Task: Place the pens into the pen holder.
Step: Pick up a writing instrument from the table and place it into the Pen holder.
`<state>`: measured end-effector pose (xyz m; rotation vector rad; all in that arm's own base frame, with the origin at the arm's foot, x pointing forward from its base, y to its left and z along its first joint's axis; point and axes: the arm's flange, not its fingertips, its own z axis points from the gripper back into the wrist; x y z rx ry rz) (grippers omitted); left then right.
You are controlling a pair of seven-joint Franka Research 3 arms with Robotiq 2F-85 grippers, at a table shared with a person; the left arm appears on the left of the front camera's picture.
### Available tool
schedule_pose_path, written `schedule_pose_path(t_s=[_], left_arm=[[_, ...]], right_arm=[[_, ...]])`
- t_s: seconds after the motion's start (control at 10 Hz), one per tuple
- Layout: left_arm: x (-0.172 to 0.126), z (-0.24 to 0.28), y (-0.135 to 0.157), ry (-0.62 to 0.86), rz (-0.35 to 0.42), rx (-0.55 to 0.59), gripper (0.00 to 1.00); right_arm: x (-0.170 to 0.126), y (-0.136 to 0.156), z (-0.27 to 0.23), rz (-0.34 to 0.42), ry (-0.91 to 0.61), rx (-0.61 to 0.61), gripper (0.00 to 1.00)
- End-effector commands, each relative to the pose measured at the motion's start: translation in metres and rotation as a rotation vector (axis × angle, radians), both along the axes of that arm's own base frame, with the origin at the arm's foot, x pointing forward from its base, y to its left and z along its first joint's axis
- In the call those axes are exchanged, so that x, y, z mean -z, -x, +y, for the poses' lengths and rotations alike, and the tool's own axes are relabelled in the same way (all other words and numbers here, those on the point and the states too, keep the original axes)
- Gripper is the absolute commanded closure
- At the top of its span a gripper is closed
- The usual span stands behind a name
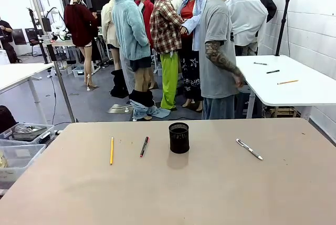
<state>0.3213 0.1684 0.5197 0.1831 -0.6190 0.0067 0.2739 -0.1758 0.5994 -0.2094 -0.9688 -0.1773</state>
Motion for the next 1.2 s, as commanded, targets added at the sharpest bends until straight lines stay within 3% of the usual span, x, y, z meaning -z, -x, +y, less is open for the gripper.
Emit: schedule_pose_path(t_s=[0.0, 0.1, 0.3, 0.5, 0.9, 1.1], left_arm=[[0.078, -0.029, 0.065, 0.010, -0.021, -0.023, 0.00], [0.000, 0.000, 0.000, 0.000, 0.000, 0.000, 0.00], [0.000, 0.000, 0.000, 0.000, 0.000, 0.000, 0.00], [0.000, 0.000, 0.000, 0.000, 0.000, 0.000, 0.00], [0.000, 0.000, 0.000, 0.000, 0.000, 0.000, 0.00], [0.000, 0.000, 0.000, 0.000, 0.000, 0.000, 0.00]], right_arm=[[0.119, 0.110, 0.042, -0.078, 0.036, 0.077, 0.00], [0.117, 0.095, 0.051, -0.085, 0.063, 0.027, 0.00], [0.098, 0.027, 0.104, -0.021, 0.136, -0.187, 0.00], [0.096, -0.047, 0.156, 0.091, 0.180, -0.362, 0.00], [0.149, -0.141, 0.237, 0.296, 0.170, -0.604, 0.00], [0.179, -0.157, 0.263, 0.386, 0.171, -0.661, 0.00]])
